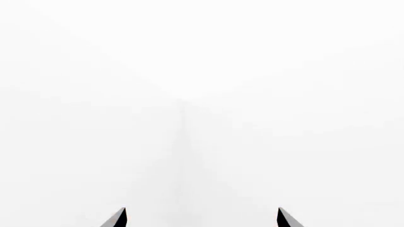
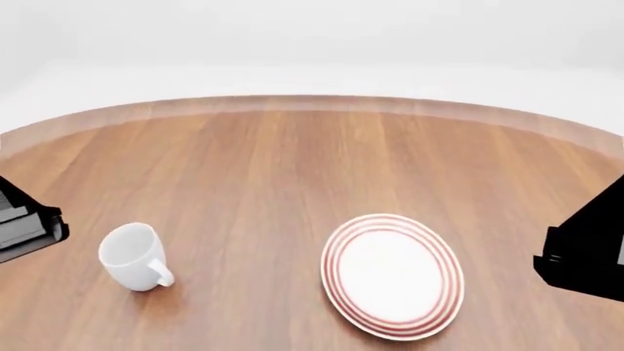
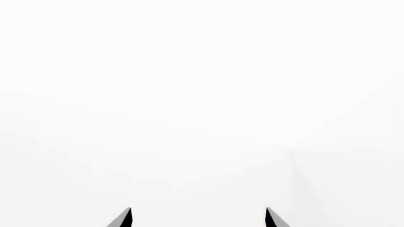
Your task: Pick up the white mug and put it on the plate, and put the chocolate pudding to the right of the plate.
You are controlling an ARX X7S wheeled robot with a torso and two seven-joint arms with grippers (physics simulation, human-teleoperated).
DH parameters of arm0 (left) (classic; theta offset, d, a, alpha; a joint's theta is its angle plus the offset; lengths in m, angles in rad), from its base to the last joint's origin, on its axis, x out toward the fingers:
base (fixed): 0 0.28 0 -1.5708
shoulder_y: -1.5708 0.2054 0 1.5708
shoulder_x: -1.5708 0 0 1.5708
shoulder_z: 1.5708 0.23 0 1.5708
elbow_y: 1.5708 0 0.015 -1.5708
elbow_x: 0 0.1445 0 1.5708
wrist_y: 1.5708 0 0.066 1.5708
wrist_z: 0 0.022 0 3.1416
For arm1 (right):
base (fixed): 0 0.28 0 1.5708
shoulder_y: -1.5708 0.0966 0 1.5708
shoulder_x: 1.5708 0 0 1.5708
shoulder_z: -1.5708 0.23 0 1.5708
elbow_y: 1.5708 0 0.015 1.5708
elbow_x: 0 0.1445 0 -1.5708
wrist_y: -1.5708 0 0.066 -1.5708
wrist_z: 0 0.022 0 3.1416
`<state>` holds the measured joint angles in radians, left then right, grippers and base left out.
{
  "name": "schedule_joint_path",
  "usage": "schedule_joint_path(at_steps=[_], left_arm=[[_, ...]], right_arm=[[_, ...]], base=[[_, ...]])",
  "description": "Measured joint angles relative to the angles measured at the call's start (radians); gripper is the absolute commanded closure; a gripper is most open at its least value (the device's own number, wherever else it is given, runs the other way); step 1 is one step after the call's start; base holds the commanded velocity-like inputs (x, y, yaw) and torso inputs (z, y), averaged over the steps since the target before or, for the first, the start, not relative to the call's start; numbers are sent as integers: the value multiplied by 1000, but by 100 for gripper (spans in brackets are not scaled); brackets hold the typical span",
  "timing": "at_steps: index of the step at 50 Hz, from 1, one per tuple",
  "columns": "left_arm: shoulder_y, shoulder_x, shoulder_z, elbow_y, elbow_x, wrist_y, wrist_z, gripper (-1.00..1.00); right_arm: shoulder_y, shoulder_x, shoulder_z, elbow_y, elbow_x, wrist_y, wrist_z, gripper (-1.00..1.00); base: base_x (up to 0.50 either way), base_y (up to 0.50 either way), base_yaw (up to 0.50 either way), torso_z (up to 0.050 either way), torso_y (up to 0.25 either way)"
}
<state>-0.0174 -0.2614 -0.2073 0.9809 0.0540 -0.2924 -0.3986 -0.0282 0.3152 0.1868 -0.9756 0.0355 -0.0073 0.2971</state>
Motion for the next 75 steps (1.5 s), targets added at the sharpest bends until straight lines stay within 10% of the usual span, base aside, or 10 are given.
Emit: schedule_joint_path(at_steps=[18, 36, 53, 75], left_arm=[[-9, 4, 37, 1, 18, -63, -8, -100], [-239, 161, 208, 52, -35, -670, -69, -100], [-480, 224, 300, -54, -289, -1048, -422, -100], [-721, 237, 306, -489, -720, -1059, -1039, -100]], right_arm=[[-10, 5, -3, 4, 2, -9, 9, -100], [-13, 10, -8, 8, 8, -15, 16, -100], [-19, 15, -9, 10, 15, -20, 24, -100], [-33, 19, -14, 20, 30, -47, 31, -100]], base=[[0, 0, 0, 0, -139], [0, 0, 0, 0, 0], [0, 0, 0, 0, 0], [0, 0, 0, 0, 0]])
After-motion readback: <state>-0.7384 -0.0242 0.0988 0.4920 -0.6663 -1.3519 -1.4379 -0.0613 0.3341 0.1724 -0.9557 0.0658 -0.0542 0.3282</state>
